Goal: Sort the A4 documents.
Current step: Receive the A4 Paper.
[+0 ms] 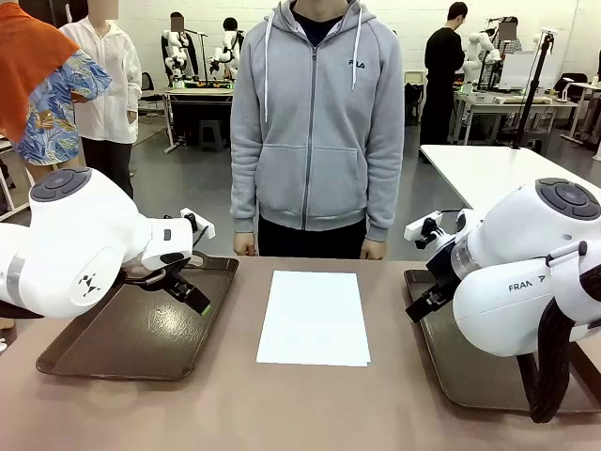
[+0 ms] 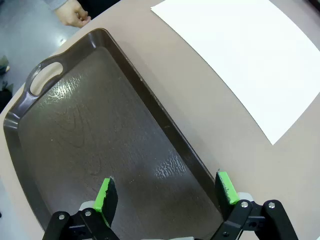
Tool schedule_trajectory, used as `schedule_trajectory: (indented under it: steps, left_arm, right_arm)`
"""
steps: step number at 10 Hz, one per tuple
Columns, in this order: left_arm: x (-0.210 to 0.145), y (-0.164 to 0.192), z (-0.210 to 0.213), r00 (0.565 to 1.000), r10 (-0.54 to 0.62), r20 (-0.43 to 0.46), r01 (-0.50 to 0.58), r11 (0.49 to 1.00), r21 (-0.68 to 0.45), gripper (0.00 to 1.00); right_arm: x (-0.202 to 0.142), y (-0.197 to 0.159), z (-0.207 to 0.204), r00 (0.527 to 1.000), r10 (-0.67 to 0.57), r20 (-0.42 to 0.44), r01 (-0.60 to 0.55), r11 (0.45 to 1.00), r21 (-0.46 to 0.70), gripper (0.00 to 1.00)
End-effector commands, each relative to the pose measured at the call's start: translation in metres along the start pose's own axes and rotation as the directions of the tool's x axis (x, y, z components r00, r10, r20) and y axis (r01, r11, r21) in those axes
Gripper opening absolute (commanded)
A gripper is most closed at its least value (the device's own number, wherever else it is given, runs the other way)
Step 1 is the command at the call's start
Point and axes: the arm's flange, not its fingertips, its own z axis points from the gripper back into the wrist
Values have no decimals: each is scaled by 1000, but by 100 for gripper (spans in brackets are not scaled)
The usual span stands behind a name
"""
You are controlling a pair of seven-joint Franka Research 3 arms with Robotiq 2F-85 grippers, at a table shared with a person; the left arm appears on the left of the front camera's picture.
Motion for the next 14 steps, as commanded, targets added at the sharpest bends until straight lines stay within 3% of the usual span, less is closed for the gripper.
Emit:
schedule_trajectory:
  steps: [1,7,9,14]
  left_arm:
    - [0,0,0,1000,0,0,0,1000,0,100]
    - [0,0,0,1000,0,0,0,1000,0,100]
    - [-5,4,34,999,-34,23,36,994,-101,100]
    - [-19,44,114,990,-42,137,74,969,-235,100]
  right_arm:
    - [0,0,0,1000,0,0,0,1000,0,100]
    - [0,0,0,1000,0,0,0,1000,0,100]
    - [-16,-23,26,997,-55,56,49,994,98,100]
    - [-47,-61,116,962,-41,269,8,993,122,100]
